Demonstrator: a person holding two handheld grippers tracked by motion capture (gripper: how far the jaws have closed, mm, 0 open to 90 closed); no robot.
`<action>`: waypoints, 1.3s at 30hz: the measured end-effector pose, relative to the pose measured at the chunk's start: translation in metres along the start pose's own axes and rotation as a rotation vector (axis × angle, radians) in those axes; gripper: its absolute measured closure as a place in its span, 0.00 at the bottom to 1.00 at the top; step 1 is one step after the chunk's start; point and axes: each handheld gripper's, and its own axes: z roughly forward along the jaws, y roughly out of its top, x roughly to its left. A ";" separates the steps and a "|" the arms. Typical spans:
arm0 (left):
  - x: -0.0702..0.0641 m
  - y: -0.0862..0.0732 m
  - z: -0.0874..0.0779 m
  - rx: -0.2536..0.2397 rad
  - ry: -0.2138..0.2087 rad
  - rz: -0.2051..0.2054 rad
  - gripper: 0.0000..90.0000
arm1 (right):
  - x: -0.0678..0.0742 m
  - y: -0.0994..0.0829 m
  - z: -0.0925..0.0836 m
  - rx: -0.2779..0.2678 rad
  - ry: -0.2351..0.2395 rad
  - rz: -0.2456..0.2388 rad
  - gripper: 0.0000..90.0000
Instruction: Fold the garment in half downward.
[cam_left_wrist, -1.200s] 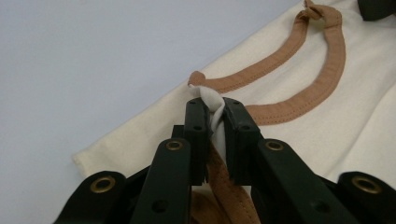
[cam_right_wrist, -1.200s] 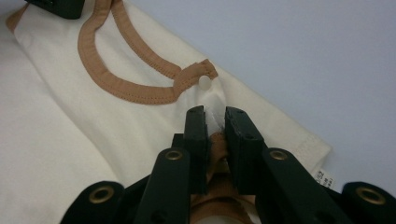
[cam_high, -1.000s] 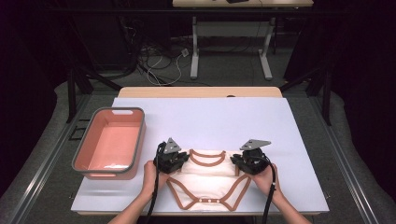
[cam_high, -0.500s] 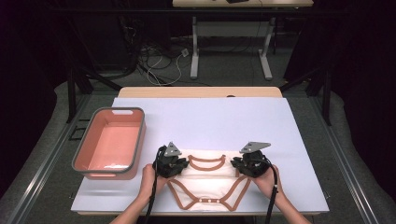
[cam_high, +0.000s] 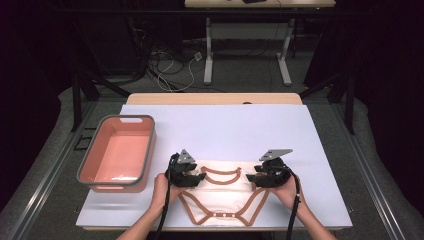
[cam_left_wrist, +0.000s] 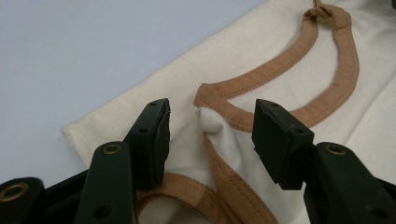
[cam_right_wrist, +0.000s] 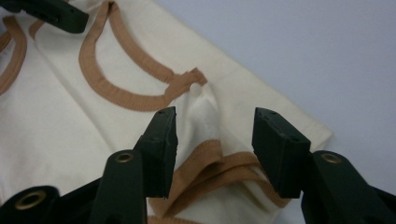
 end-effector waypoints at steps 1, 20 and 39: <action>0.000 0.000 0.000 -0.011 -0.002 -0.008 0.52 | 0.000 0.000 -0.001 -0.018 -0.010 0.003 0.60; -0.007 -0.004 0.009 -0.003 0.010 0.031 0.84 | 0.006 0.000 0.025 0.055 -0.010 -0.027 0.85; -0.013 -0.001 -0.012 -0.014 -0.017 0.071 0.86 | 0.017 0.001 0.001 -0.009 -0.023 -0.099 0.85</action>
